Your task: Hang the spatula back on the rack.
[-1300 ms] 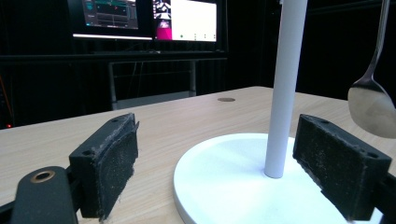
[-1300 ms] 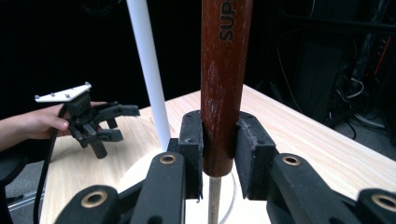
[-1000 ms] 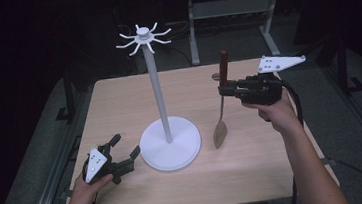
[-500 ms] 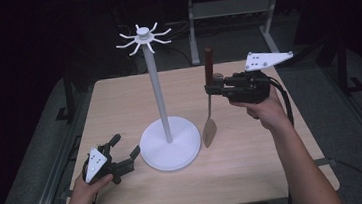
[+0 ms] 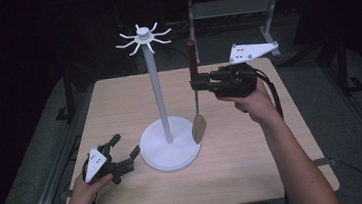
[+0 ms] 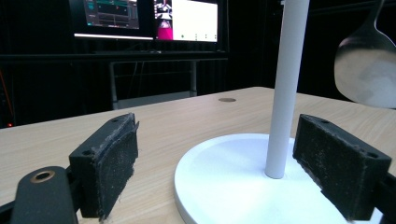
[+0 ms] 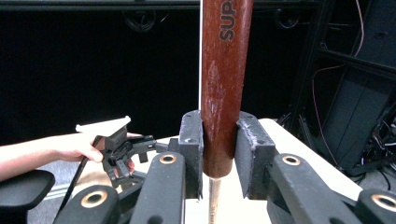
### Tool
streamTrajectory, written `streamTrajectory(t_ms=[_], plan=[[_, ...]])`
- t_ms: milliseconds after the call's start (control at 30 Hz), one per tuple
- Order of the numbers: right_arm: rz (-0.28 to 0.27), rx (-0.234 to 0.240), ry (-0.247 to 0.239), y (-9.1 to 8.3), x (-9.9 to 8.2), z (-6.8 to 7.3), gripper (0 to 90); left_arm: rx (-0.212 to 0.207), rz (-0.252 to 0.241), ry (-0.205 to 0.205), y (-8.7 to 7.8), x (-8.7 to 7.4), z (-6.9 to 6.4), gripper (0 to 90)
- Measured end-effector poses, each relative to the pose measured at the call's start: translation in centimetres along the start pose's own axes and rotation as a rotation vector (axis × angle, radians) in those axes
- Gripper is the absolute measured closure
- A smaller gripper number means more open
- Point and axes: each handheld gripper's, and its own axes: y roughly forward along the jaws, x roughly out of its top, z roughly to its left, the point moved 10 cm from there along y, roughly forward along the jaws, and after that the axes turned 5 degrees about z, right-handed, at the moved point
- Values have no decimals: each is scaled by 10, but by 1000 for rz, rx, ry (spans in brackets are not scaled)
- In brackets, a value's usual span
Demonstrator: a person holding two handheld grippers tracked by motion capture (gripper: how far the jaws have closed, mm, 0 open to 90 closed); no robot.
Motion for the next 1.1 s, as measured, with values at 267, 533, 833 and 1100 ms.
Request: streamTrajectory(t_ms=[267, 533, 833, 1100], plan=[[-5, 7, -38, 11, 17, 5, 732, -2, -1, -1, 0, 0, -1, 133], [1, 4, -48, 18, 23, 6, 732, -1, 0, 0, 0, 0, -1, 133], [-2, -2, -42, 22, 26, 1, 732, -1, -1, 0, 0, 0, -1, 133], [8, 7, -43, 34, 28, 1, 732, -2, -1, 1, 0, 0, -1, 133]])
